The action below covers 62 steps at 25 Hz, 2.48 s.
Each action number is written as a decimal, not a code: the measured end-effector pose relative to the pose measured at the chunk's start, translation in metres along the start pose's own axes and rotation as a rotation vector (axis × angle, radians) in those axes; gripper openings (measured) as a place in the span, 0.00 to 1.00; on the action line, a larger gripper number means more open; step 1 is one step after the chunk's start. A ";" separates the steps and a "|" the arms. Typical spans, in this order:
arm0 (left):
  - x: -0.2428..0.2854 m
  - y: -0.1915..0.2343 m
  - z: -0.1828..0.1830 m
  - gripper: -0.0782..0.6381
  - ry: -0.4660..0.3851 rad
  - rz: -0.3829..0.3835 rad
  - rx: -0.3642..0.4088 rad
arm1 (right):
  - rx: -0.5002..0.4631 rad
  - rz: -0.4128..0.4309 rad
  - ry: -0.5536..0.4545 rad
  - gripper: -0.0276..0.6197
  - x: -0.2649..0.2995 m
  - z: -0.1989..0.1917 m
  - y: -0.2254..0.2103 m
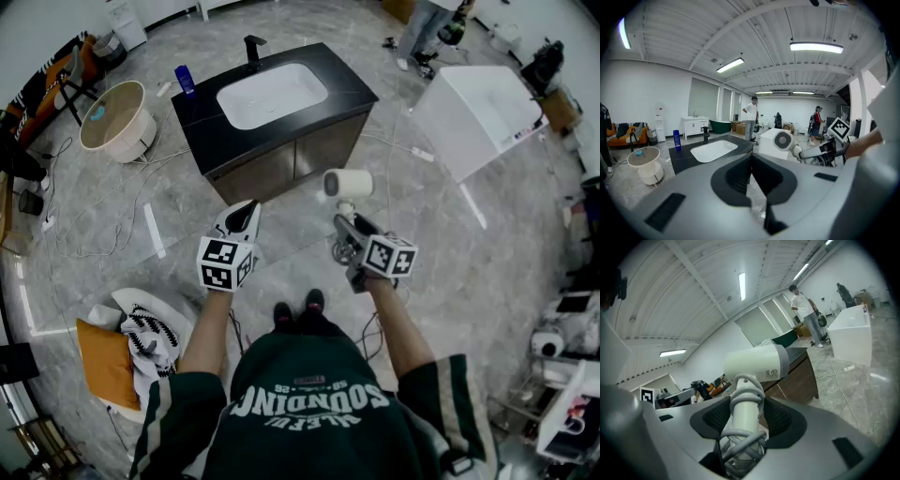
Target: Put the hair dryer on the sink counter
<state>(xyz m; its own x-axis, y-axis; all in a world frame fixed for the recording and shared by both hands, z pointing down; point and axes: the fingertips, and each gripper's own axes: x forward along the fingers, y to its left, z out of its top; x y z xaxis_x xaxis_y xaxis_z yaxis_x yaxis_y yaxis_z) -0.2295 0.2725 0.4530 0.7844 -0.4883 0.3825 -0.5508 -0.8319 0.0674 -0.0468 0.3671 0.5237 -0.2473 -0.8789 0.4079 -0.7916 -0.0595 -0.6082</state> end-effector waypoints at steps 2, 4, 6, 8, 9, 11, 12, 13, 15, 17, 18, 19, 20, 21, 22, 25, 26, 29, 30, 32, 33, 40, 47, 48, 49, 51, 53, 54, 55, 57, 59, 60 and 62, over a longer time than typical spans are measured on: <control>-0.002 0.000 0.001 0.11 -0.003 0.003 0.000 | -0.031 -0.021 0.005 0.39 -0.001 -0.001 -0.001; -0.003 0.000 0.002 0.11 -0.008 0.010 0.000 | -0.056 -0.031 0.007 0.39 0.001 0.001 -0.002; -0.003 0.000 0.003 0.11 -0.012 0.021 -0.004 | -0.072 -0.026 0.011 0.39 0.004 0.004 -0.002; -0.004 0.000 0.001 0.11 -0.012 0.033 -0.012 | -0.081 -0.015 0.016 0.39 0.005 0.007 0.000; -0.004 -0.001 0.000 0.11 -0.011 0.038 -0.017 | -0.088 -0.010 0.019 0.39 0.005 0.009 0.001; -0.002 -0.003 0.001 0.11 -0.010 0.050 -0.026 | -0.113 0.002 0.024 0.39 0.006 0.016 0.003; 0.000 -0.003 0.001 0.11 -0.010 0.056 -0.029 | -0.131 0.007 0.027 0.39 0.006 0.020 0.003; 0.002 -0.004 0.002 0.11 -0.010 0.063 -0.031 | -0.148 0.010 0.031 0.39 0.006 0.023 0.003; 0.007 -0.006 0.002 0.11 -0.008 0.076 -0.034 | -0.169 0.016 0.041 0.39 0.007 0.028 0.001; 0.012 -0.010 0.003 0.11 -0.008 0.088 -0.041 | -0.176 0.025 0.047 0.39 0.005 0.030 -0.003; 0.015 -0.013 0.003 0.11 -0.011 0.094 -0.045 | -0.179 0.030 0.049 0.39 0.003 0.032 -0.007; 0.017 -0.015 0.004 0.11 -0.013 0.099 -0.050 | -0.184 0.032 0.052 0.39 0.002 0.033 -0.010; 0.019 -0.017 0.004 0.11 -0.013 0.104 -0.053 | -0.189 0.034 0.057 0.39 0.001 0.034 -0.014; 0.021 -0.019 0.003 0.11 -0.011 0.107 -0.055 | -0.192 0.036 0.063 0.39 0.001 0.035 -0.018; 0.023 -0.021 0.002 0.11 -0.009 0.109 -0.056 | -0.194 0.038 0.067 0.39 0.001 0.037 -0.021; 0.032 -0.022 0.003 0.11 -0.002 0.111 -0.057 | -0.198 0.039 0.070 0.39 0.002 0.043 -0.029; 0.036 -0.020 0.004 0.11 -0.001 0.112 -0.059 | -0.198 0.037 0.070 0.39 0.004 0.046 -0.031; 0.051 -0.015 0.006 0.11 0.000 0.113 -0.067 | -0.195 0.040 0.076 0.39 0.013 0.053 -0.038; 0.058 -0.012 0.007 0.11 -0.001 0.113 -0.070 | -0.195 0.043 0.079 0.39 0.017 0.056 -0.041; 0.071 -0.006 0.011 0.11 -0.002 0.113 -0.074 | -0.198 0.043 0.084 0.39 0.026 0.064 -0.046; 0.078 -0.002 0.014 0.11 -0.003 0.113 -0.075 | -0.200 0.044 0.085 0.39 0.032 0.069 -0.049; 0.138 0.037 0.031 0.11 0.000 0.100 -0.073 | -0.207 0.050 0.077 0.39 0.083 0.112 -0.067; 0.210 0.089 0.055 0.11 0.015 0.076 -0.078 | -0.198 0.032 0.088 0.39 0.151 0.162 -0.088; 0.219 0.098 0.058 0.11 0.022 0.071 -0.079 | -0.197 0.028 0.092 0.39 0.162 0.169 -0.090; 0.229 0.107 0.061 0.11 0.029 0.067 -0.081 | -0.196 0.024 0.095 0.39 0.173 0.177 -0.092; 0.248 0.127 0.067 0.11 0.041 0.059 -0.080 | -0.194 0.021 0.096 0.39 0.198 0.195 -0.095; 0.268 0.149 0.075 0.11 0.052 0.052 -0.077 | -0.192 0.022 0.095 0.39 0.224 0.214 -0.095; 0.277 0.160 0.078 0.11 0.057 0.050 -0.076 | -0.192 0.022 0.096 0.39 0.237 0.222 -0.094; 0.286 0.171 0.081 0.11 0.062 0.047 -0.075 | -0.195 0.021 0.098 0.39 0.250 0.230 -0.094; 0.303 0.193 0.088 0.11 0.069 0.041 -0.070 | -0.198 0.018 0.099 0.39 0.275 0.246 -0.095; 0.319 0.212 0.095 0.11 0.073 0.032 -0.072 | -0.195 0.015 0.099 0.39 0.298 0.260 -0.097; 0.326 0.220 0.098 0.11 0.074 0.027 -0.075 | -0.193 0.012 0.100 0.39 0.307 0.266 -0.098; 0.337 0.236 0.104 0.11 0.078 0.021 -0.077 | -0.184 0.008 0.102 0.39 0.325 0.277 -0.098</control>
<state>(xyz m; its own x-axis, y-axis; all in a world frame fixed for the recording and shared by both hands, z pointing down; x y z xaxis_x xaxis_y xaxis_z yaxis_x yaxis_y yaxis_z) -0.0654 -0.1159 0.5025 0.7494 -0.4810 0.4550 -0.5895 -0.7976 0.1278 0.1051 -0.0440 0.5272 -0.3020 -0.8257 0.4765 -0.8759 0.0431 -0.4805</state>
